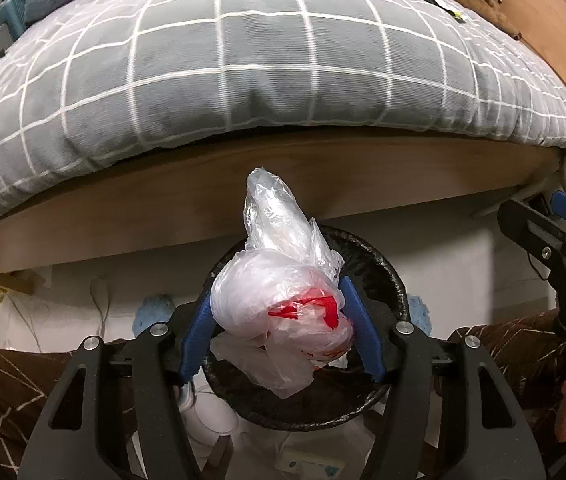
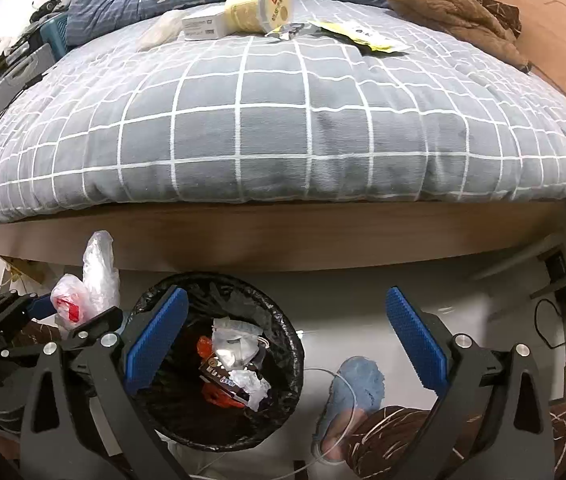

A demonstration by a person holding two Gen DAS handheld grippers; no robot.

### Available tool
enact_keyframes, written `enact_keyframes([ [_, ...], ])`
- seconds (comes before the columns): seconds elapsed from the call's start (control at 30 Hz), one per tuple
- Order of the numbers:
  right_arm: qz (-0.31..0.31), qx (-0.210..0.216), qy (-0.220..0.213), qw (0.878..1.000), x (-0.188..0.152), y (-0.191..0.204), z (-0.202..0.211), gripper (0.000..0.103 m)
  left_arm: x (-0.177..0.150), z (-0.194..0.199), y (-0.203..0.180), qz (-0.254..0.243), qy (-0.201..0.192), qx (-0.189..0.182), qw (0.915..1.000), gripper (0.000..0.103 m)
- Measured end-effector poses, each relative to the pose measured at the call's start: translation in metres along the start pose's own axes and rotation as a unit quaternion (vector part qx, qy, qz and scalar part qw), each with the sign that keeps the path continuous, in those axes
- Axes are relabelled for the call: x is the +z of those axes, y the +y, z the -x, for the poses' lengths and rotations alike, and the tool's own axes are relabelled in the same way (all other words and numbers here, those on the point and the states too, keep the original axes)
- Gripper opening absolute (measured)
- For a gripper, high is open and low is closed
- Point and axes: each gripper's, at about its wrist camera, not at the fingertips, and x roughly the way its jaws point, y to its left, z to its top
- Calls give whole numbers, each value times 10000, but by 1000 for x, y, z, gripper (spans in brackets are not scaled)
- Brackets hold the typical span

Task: Collect trash
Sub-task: 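Open the right tool to drop the tissue while the left tool drops the plastic bag, then move both open tools back over the bed toward the bubble wrap and tub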

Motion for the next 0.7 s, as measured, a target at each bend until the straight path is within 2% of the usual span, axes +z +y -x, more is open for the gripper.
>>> enact_keyframes([
  [0.03,-4,-1,-17,10000,1,0,1,95,1,0,-2,-7,-28,14,10000,63],
  [0.1,-8,-18,-33,10000,2,-1,1,95,0,0,-4,-57,-71,73,9999,75],
  [0.23,-7,-11,-85,10000,5,2,3,95,1,2,-11,-85,-153,171,9997,84],
  [0.3,26,-33,-130,9999,7,3,4,95,5,8,-10,-77,-270,271,9992,93],
  [0.43,125,-118,-327,9993,16,8,13,95,16,23,-4,-28,-553,346,9979,97],
  [0.7,261,-189,-924,9952,43,13,43,95,43,65,2,89,-1053,376,9937,97],
])
